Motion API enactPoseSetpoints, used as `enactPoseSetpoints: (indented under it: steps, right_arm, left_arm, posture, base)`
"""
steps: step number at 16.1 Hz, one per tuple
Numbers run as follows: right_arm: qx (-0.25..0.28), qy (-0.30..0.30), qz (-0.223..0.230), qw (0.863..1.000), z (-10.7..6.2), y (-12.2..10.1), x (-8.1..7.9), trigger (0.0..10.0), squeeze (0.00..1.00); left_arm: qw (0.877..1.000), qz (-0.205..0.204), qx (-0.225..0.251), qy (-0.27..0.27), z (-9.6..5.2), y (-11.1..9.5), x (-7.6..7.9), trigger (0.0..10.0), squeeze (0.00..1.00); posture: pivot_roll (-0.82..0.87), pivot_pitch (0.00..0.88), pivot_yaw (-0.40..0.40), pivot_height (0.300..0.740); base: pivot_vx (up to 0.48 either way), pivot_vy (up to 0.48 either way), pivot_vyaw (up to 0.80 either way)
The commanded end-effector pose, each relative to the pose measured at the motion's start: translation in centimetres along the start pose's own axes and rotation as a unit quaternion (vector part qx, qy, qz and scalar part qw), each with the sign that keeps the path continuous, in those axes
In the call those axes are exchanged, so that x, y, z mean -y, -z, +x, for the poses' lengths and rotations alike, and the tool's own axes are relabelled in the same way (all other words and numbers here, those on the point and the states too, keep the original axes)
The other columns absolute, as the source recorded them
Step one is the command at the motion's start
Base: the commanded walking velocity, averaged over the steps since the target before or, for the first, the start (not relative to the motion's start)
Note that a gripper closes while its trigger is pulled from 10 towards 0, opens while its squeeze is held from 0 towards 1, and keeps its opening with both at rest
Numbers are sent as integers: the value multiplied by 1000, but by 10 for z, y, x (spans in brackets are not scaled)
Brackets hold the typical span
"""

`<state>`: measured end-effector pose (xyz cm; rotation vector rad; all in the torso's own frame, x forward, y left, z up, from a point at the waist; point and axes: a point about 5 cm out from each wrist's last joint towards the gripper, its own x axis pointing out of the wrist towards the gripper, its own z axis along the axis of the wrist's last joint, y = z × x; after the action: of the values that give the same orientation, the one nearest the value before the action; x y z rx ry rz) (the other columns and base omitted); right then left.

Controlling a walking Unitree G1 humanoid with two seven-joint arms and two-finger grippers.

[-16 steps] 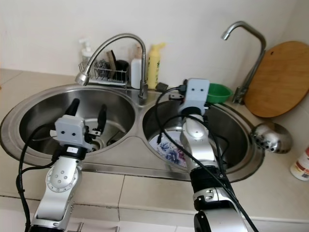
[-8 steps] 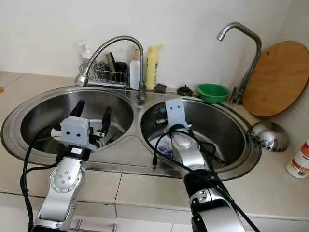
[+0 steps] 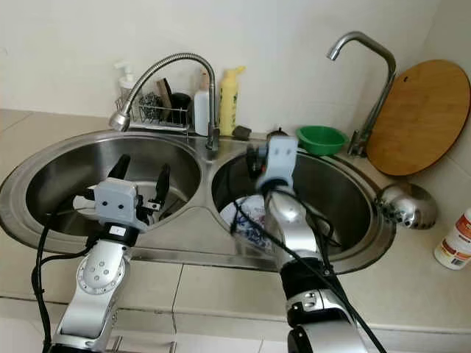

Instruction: Kitchen organization

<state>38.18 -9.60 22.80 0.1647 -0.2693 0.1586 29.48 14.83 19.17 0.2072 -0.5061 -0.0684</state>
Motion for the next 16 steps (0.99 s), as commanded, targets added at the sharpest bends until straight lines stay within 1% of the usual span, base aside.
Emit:
enactPoseSetpoints:
  steps: [1,4,6,8,9,10,11,13,16]
  right_arm:
    - [24,-1,26,999,-1,-8,2,10000,1000]
    - [56,-8,64,996,-3,-18,-1,10000,1000]
    - [70,-3,73,995,-5,-23,0,10000,1000]
    - [75,7,70,995,-6,-25,2,10000,1000]
    - [79,2,77,994,-6,-26,1,10000,1000]
    - [88,-9,91,992,-8,-29,-2,10000,659]
    - [98,-20,96,990,-9,-32,-6,10000,0]
    - [112,-40,92,989,-12,-36,-13,10000,0]
    - [116,-46,89,988,-13,-38,-15,10000,0]
  left_arm:
    - [1000,0,-10,8,-1,3,3,10000,0]
    - [1000,-3,-12,7,-1,3,3,10000,0]
    - [1000,-8,-15,7,-2,4,3,10000,0]
    - [1000,-11,-12,9,-1,3,4,10000,0]
    - [1000,-12,-6,9,-1,1,5,10000,0]
    - [1000,-15,8,10,0,-3,6,10000,0]
    - [1000,-15,16,11,1,-6,6,10000,0]
    - [999,-14,25,13,1,-9,6,10000,0]
    - [999,-11,27,13,2,-10,6,10000,0]
  posture:
    - [86,0,-81,740]
    - [87,0,-81,740]
    - [87,0,-80,740]
    - [87,0,-80,740]
    - [87,0,-79,740]
    - [87,0,-78,740]
    - [87,0,-77,740]
    - [87,0,-76,740]
    - [88,0,-77,740]
  base:
    - [0,0,0]
    - [0,0,0]
    - [0,0,0]
    - [0,0,0]
    - [0,349,0]
    - [0,480,0]
    - [0,480,0]
    - [0,480,0]
    - [0,480,0]
